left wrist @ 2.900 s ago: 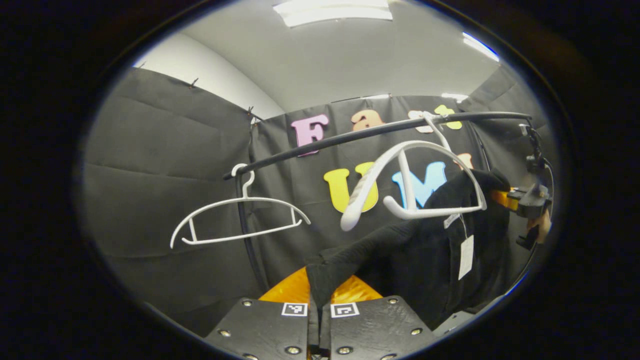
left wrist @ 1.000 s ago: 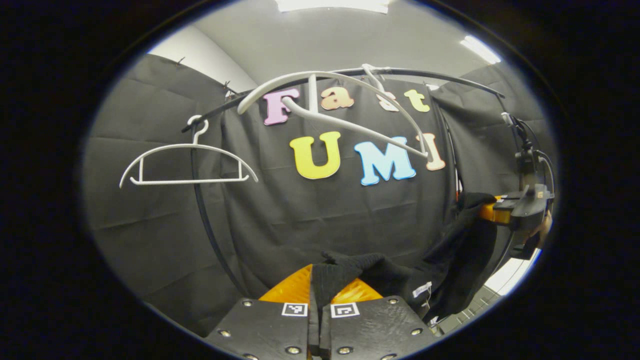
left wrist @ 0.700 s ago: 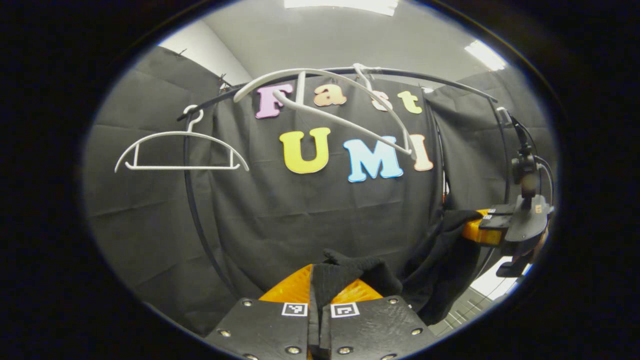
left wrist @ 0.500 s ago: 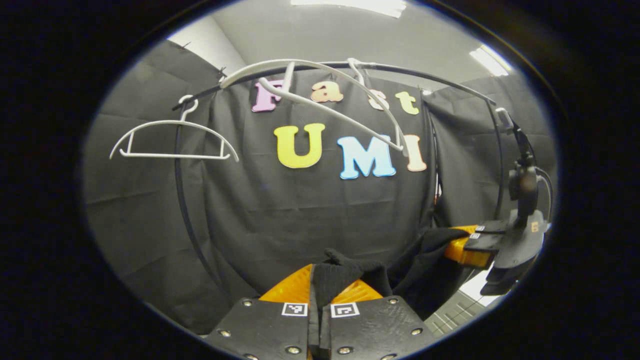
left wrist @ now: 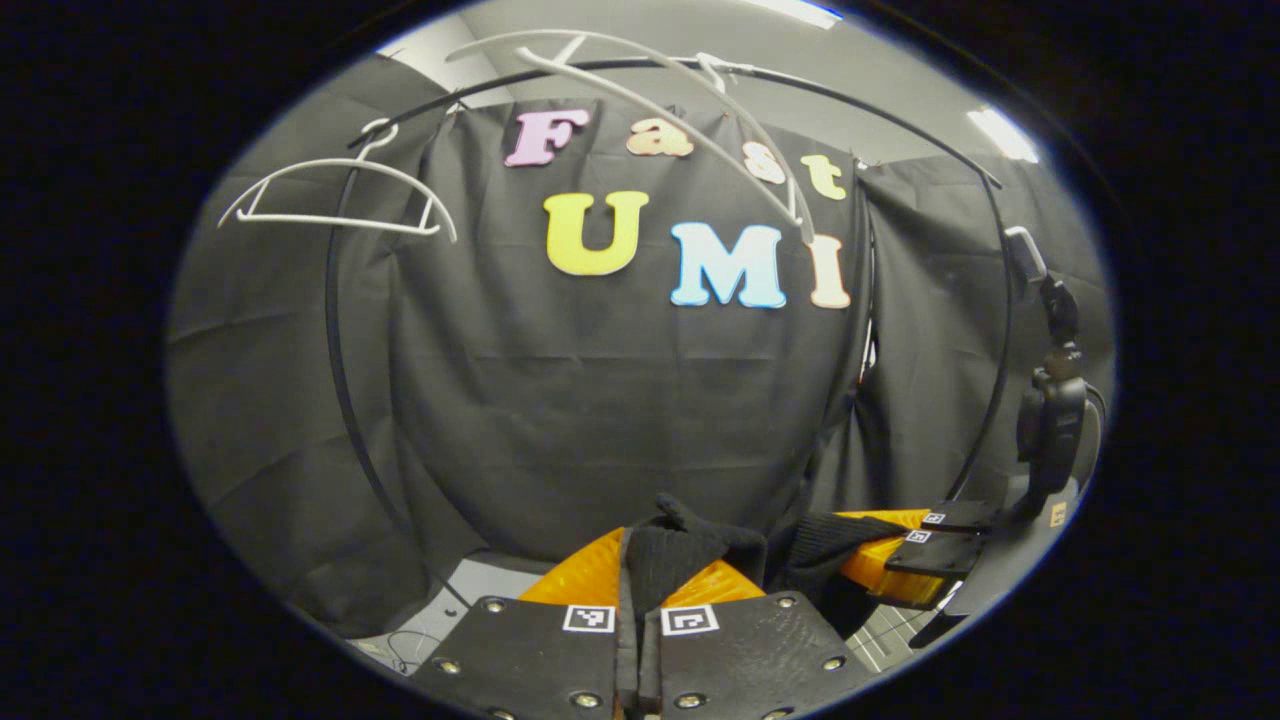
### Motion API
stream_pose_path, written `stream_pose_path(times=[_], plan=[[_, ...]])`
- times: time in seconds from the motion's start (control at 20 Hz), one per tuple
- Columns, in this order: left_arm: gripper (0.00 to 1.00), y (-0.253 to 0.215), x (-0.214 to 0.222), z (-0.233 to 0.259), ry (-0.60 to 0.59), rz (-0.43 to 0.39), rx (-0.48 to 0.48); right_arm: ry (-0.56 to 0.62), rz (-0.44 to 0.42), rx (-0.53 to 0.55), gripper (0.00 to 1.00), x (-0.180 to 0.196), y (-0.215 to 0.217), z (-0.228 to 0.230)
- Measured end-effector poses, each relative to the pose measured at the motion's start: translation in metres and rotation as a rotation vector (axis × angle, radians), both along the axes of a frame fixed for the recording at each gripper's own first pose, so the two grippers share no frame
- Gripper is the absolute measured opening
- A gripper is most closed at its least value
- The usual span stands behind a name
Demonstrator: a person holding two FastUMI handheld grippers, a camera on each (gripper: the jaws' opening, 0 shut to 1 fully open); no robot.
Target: Grasp the clothes on the hanger with both hands and then place them into the laundry hamper below.
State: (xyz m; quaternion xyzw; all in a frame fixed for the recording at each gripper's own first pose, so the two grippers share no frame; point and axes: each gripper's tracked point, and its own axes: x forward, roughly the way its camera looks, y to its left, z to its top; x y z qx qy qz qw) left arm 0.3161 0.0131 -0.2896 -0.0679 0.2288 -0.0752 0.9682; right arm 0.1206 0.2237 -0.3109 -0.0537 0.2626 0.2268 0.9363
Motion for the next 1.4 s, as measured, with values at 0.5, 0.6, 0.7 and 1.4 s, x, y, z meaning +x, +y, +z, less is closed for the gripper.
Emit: stream_pose_path(times=[0.5, 0.6, 0.7, 1.4], plan=[[0.00, 0.004, -0.035, -0.130, 0.295, -0.018, 0.076, 0.247, -0.006, -0.088, 0.06, -0.033, -0.005, -0.088], [0.02, 0.008, -0.042, -0.150, 0.348, -0.016, 0.114, 0.293, -0.002, -0.116, 0.06, -0.038, -0.007, -0.106], [0.03, 0.008, -0.062, -0.165, 0.402, -0.028, 0.119, 0.335, 0.007, -0.138, 0.11, -0.047, -0.009, -0.112], [0.95, 0.045, -0.073, -0.099, 0.222, -0.017, 0.107, 0.279, -0.075, -0.082, 0.96, -0.073, -0.022, -0.064]])
